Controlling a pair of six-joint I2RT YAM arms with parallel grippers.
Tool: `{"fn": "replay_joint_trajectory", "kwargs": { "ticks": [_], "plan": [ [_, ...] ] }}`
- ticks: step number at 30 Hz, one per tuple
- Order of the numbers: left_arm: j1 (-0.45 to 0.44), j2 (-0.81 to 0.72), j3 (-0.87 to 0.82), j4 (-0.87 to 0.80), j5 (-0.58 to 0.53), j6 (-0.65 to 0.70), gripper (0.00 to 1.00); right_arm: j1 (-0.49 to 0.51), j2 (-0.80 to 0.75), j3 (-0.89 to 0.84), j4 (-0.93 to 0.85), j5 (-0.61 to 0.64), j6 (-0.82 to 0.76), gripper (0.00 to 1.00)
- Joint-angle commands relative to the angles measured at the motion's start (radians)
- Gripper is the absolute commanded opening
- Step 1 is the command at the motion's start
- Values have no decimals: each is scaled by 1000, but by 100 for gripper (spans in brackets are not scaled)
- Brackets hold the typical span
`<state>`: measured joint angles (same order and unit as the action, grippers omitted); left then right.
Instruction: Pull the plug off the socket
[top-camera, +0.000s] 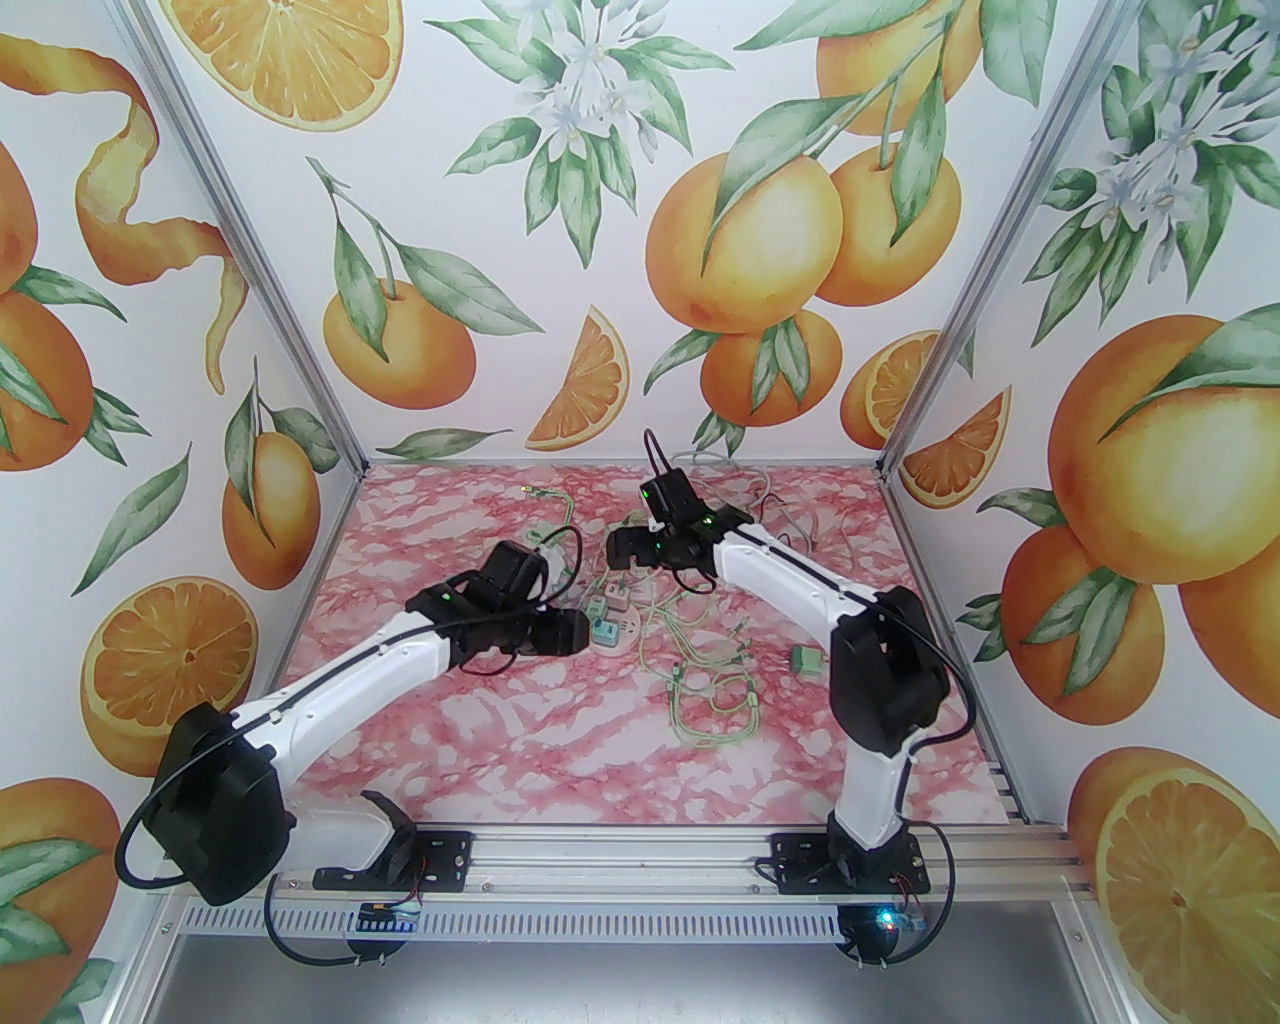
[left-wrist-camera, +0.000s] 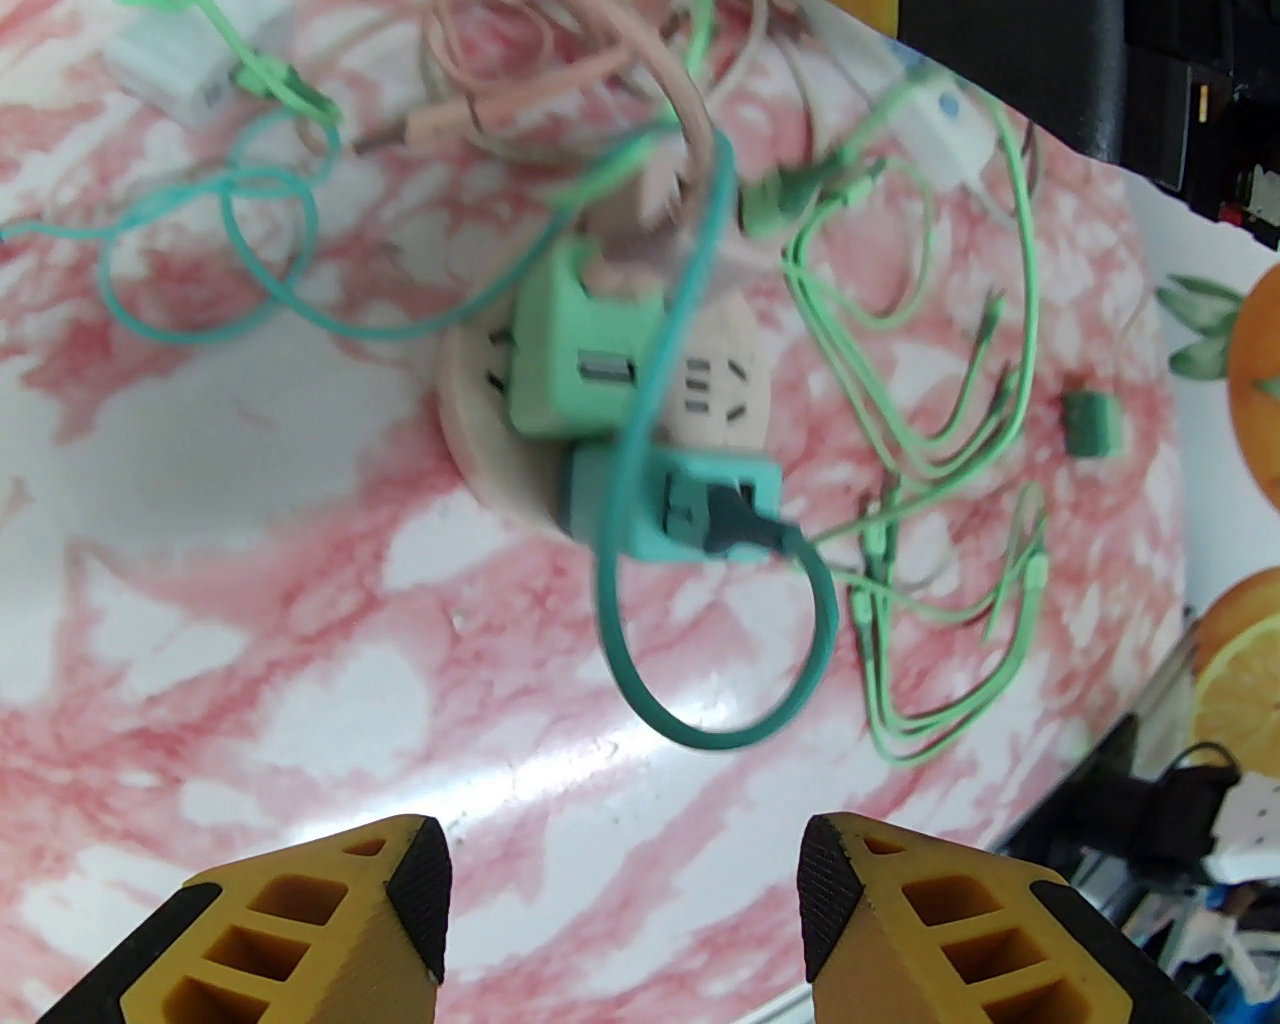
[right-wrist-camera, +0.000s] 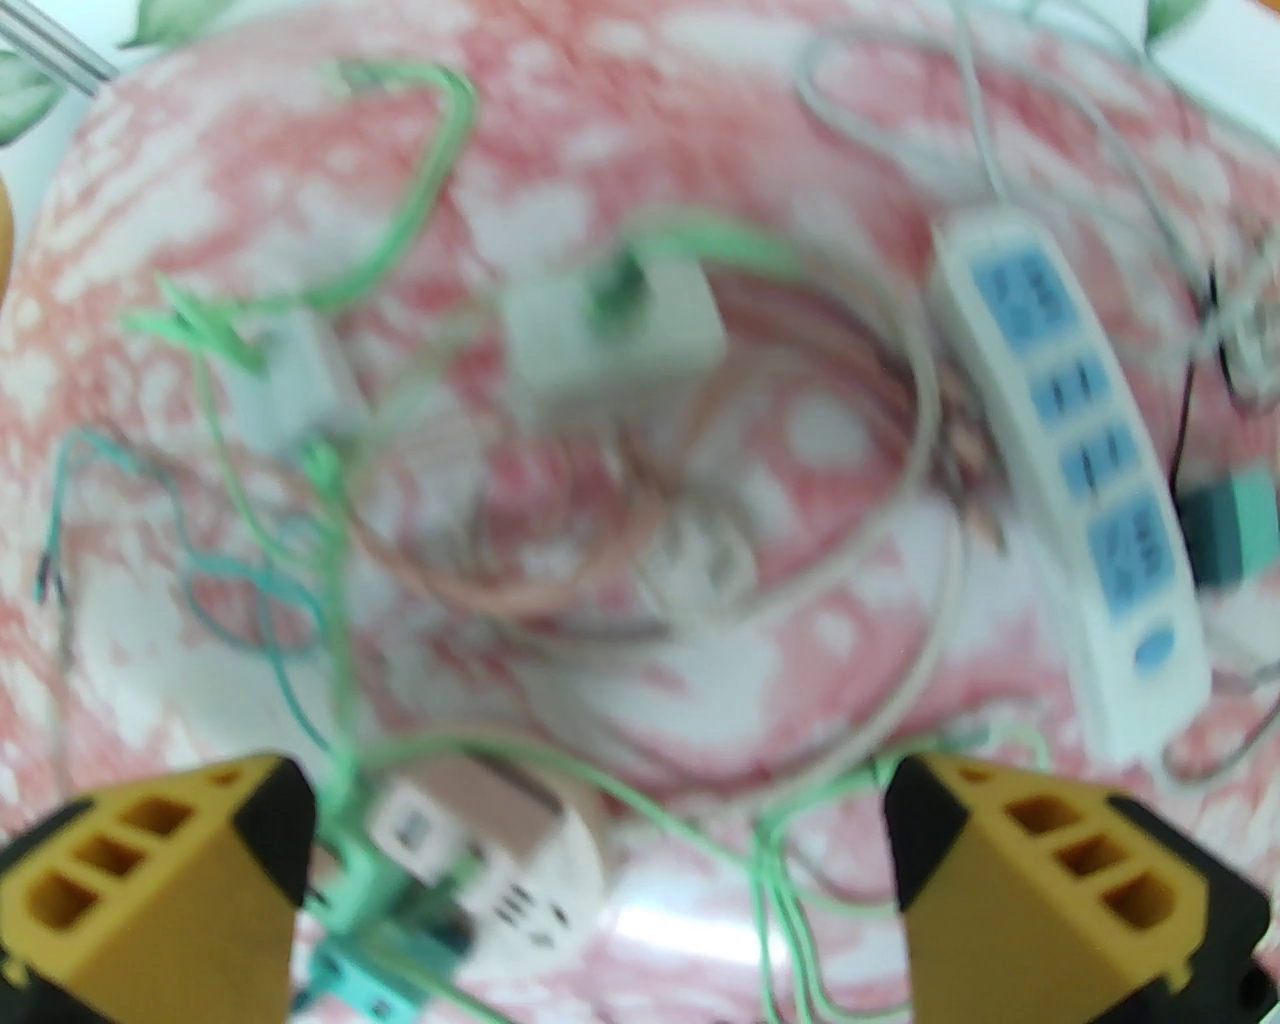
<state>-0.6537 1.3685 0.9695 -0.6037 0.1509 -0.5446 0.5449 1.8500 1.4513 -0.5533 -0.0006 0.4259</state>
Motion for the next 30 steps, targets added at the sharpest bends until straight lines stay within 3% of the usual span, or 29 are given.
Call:
{"fn": "replay_joint_trajectory", "kwargs": {
  "ticks": [1,8,15,26,30],
  "plan": [
    [-65,-19,-27,40,-100,-43,58,-22,-96,-84,68,5,59,100],
    [-157,109,23,67,-193,-71,62,-61,-238,-215,107,33,109,100],
    [-162,217,94,82,-278,-48,63,-121,-352,-325,150,-8,120,100],
    [-158,373,227,87,-373,47,63,-129,-370,-388,151,-104,136,100],
    [-152,407,245,102,-386,67,61,-141,-364,-410,176,-170,158,93]
  ]
}}
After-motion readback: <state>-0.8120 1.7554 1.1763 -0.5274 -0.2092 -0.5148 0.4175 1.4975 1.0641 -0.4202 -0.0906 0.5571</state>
